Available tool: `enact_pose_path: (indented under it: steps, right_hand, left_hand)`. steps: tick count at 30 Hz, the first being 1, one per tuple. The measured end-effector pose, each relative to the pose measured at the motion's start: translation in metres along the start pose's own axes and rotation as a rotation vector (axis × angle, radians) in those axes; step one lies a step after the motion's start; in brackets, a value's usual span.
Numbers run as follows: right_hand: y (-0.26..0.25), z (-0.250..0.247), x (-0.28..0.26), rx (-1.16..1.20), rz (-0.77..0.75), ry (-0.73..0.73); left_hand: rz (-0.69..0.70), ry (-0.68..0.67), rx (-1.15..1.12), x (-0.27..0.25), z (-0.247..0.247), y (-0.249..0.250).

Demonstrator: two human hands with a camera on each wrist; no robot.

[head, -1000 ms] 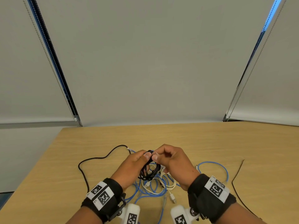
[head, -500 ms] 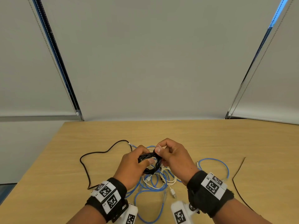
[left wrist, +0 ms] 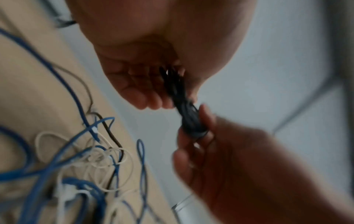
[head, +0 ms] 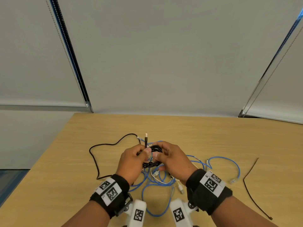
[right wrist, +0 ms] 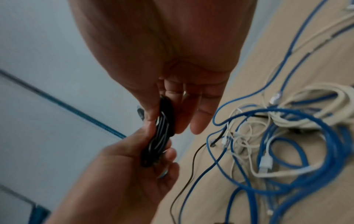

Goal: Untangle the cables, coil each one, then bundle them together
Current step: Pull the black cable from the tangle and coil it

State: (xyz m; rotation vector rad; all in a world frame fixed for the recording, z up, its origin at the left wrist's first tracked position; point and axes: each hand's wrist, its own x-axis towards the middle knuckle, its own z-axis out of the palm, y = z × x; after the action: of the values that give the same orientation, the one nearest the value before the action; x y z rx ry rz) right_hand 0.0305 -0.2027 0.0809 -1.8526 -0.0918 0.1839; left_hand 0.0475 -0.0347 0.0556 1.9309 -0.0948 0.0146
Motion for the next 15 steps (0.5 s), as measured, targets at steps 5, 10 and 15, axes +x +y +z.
enact_pose_path:
  steps: [5,10,15]
  right_hand:
    - [-0.008,0.002,0.011,-0.081,-0.086,-0.100]
    - [-0.016,0.020,0.023,0.141,-0.044,-0.171]
    - [-0.018,0.050,0.034,0.095,-0.062,-0.254]
  left_hand:
    - [-0.149,-0.114,-0.395,0.000,-0.032,0.000]
    - [-0.218,-0.232,-0.667,-0.004,-0.066,-0.006]
    - [-0.324,-0.180,-0.691,-0.011,-0.096,-0.028]
